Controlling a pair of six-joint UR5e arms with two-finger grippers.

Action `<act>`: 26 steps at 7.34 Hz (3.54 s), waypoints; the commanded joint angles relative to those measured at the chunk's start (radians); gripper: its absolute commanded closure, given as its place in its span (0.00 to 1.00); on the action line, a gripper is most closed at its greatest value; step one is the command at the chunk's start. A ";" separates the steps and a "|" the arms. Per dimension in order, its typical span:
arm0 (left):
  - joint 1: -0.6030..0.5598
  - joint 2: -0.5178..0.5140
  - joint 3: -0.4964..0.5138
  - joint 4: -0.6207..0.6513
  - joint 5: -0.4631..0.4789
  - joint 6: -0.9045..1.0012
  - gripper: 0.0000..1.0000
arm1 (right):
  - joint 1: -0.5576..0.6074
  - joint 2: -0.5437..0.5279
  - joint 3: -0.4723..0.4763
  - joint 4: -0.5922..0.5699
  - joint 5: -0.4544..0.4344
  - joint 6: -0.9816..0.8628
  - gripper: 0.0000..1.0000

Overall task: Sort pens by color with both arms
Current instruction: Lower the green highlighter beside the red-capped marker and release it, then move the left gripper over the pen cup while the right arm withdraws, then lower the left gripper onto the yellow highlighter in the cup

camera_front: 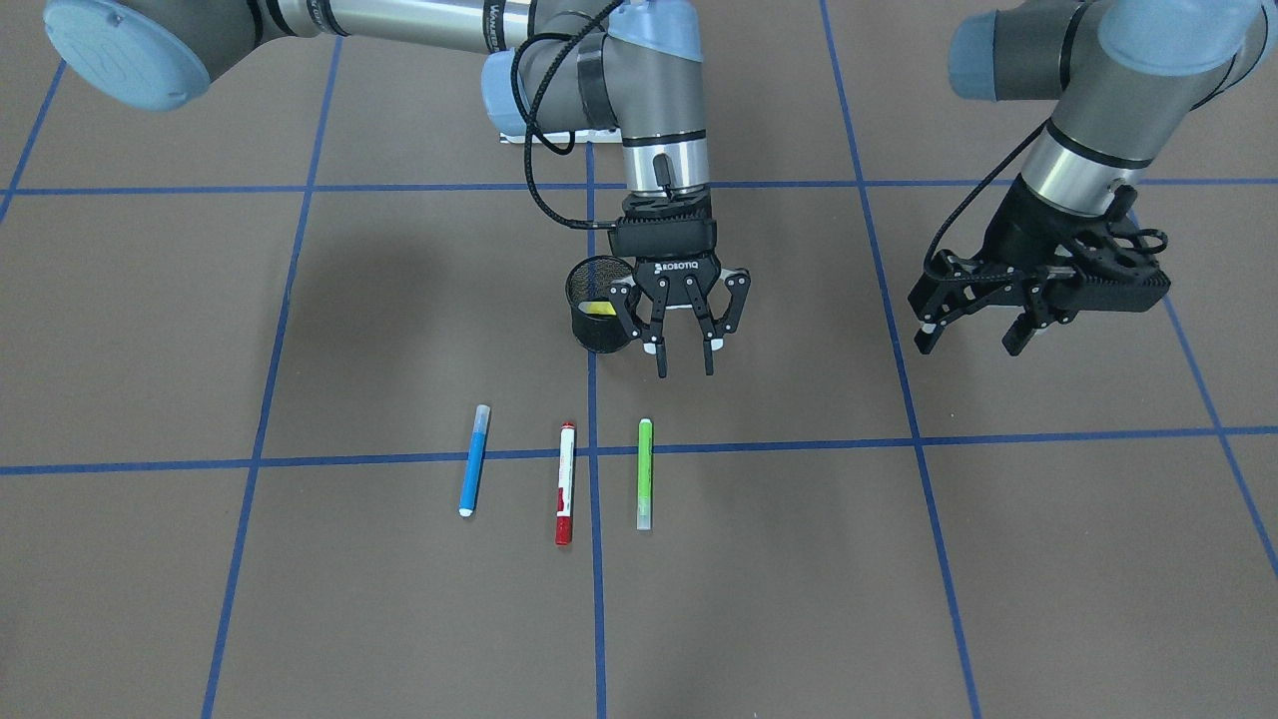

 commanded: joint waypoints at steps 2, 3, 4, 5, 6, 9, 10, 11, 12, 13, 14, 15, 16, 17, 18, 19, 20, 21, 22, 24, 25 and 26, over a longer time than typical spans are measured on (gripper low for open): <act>0.004 -0.017 0.005 0.005 -0.024 -0.103 0.00 | 0.138 -0.226 0.409 -0.137 0.299 -0.005 0.34; 0.007 -0.041 0.009 0.006 -0.071 -0.141 0.00 | 0.193 -0.290 0.461 -0.136 0.395 -0.014 0.22; 0.012 -0.058 0.009 0.006 -0.132 -0.209 0.00 | 0.240 -0.341 0.491 -0.136 0.469 -0.041 0.02; 0.041 -0.089 0.009 0.023 -0.174 -0.273 0.00 | 0.270 -0.375 0.499 -0.133 0.508 -0.074 0.02; 0.102 -0.163 0.011 0.120 -0.177 -0.334 0.00 | 0.301 -0.407 0.499 -0.131 0.552 -0.113 0.02; 0.205 -0.346 0.093 0.327 -0.179 -0.358 0.00 | 0.347 -0.519 0.519 -0.120 0.599 -0.241 0.02; 0.217 -0.417 0.191 0.325 -0.186 -0.358 0.00 | 0.355 -0.539 0.520 -0.120 0.609 -0.278 0.02; 0.222 -0.496 0.298 0.327 -0.249 -0.358 0.01 | 0.358 -0.555 0.519 -0.119 0.614 -0.296 0.02; 0.231 -0.530 0.352 0.322 -0.275 -0.353 0.01 | 0.358 -0.567 0.517 -0.091 0.614 -0.296 0.02; 0.254 -0.541 0.385 0.315 -0.278 -0.344 0.08 | 0.358 -0.595 0.513 -0.053 0.614 -0.296 0.02; 0.247 -0.543 0.391 0.321 -0.319 -0.297 0.11 | 0.358 -0.619 0.511 -0.016 0.614 -0.296 0.02; 0.216 -0.543 0.426 0.324 -0.428 -0.231 0.12 | 0.358 -0.627 0.509 -0.010 0.614 -0.296 0.02; 0.216 -0.543 0.449 0.313 -0.464 -0.225 0.12 | 0.358 -0.627 0.509 -0.010 0.614 -0.296 0.02; 0.217 -0.545 0.463 0.305 -0.465 -0.226 0.12 | 0.357 -0.627 0.508 -0.008 0.613 -0.295 0.02; 0.219 -0.555 0.515 0.252 -0.464 -0.237 0.13 | 0.357 -0.627 0.508 -0.008 0.613 -0.295 0.02; 0.220 -0.558 0.532 0.227 -0.464 -0.252 0.19 | 0.357 -0.629 0.506 -0.008 0.613 -0.295 0.02; 0.230 -0.563 0.537 0.224 -0.464 -0.281 0.24 | 0.357 -0.629 0.506 -0.008 0.611 -0.295 0.02; 0.245 -0.565 0.538 0.225 -0.464 -0.303 0.29 | 0.357 -0.629 0.506 -0.008 0.613 -0.295 0.02; 0.259 -0.566 0.543 0.225 -0.462 -0.312 0.29 | 0.357 -0.629 0.506 -0.008 0.613 -0.296 0.02; 0.260 -0.580 0.560 0.224 -0.462 -0.314 0.32 | 0.357 -0.635 0.506 -0.007 0.611 -0.296 0.02; 0.263 -0.583 0.566 0.222 -0.461 -0.314 0.34 | 0.357 -0.635 0.506 -0.007 0.611 -0.296 0.02; 0.268 -0.588 0.574 0.222 -0.459 -0.314 0.35 | 0.357 -0.635 0.506 -0.007 0.611 -0.296 0.02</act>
